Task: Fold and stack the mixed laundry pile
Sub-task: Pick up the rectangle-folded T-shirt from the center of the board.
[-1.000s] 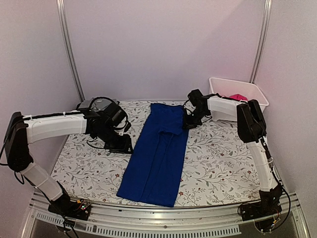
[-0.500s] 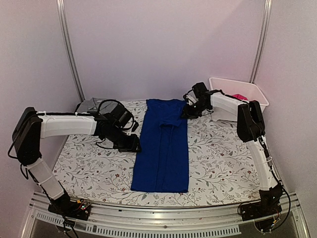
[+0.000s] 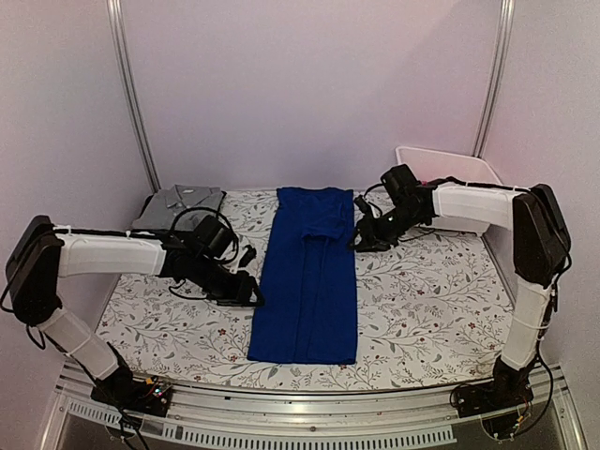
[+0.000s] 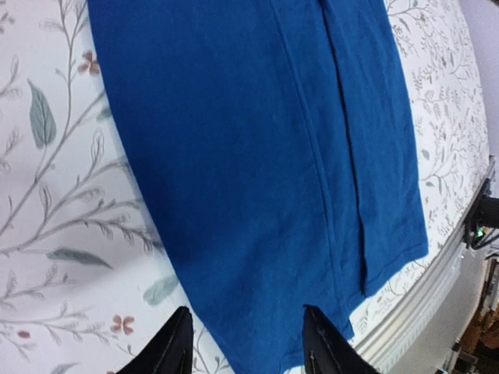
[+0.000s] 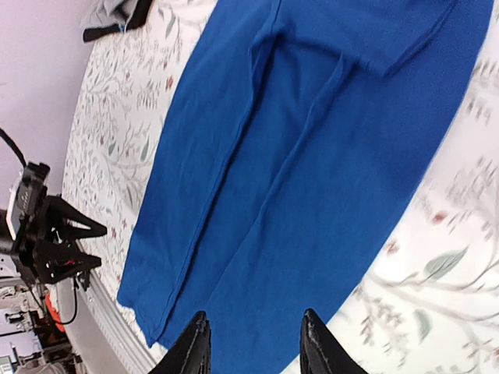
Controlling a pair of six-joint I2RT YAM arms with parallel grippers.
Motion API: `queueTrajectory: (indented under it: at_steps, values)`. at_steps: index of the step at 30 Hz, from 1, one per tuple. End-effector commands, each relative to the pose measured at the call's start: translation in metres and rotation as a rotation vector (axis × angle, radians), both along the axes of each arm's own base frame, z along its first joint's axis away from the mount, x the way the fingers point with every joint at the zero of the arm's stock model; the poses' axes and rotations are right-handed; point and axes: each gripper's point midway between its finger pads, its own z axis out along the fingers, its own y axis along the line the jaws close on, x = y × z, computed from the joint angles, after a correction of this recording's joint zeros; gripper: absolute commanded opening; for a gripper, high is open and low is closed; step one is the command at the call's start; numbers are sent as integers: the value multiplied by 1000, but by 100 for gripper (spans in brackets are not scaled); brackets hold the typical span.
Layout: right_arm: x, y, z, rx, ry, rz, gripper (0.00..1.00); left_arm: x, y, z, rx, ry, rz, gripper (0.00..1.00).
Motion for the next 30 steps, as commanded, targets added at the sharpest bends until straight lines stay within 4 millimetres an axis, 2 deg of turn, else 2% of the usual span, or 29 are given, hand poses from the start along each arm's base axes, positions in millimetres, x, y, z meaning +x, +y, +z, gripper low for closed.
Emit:
queueTrajectory:
  at_steps: [1,4,6,11,19,24,30]
  values:
    - [-91,10,-5,42,161,64,39,-40,14,9,-109,85,32,49]
    - [-139,8,-22,20,247,83,40,-67,22,6,-146,135,40,51]
    - [-164,5,-34,16,298,83,40,-81,26,1,-155,159,49,51]
    - [-203,2,-48,25,381,57,44,-102,31,-14,-165,209,71,51]
    - [-244,-6,-89,-58,496,20,46,-116,25,-33,-153,249,49,51]
    - [-255,-3,-103,-51,527,17,46,-120,20,-39,-154,261,19,50]
    - [-256,2,-113,-57,538,25,44,-128,21,-51,-142,299,14,42]
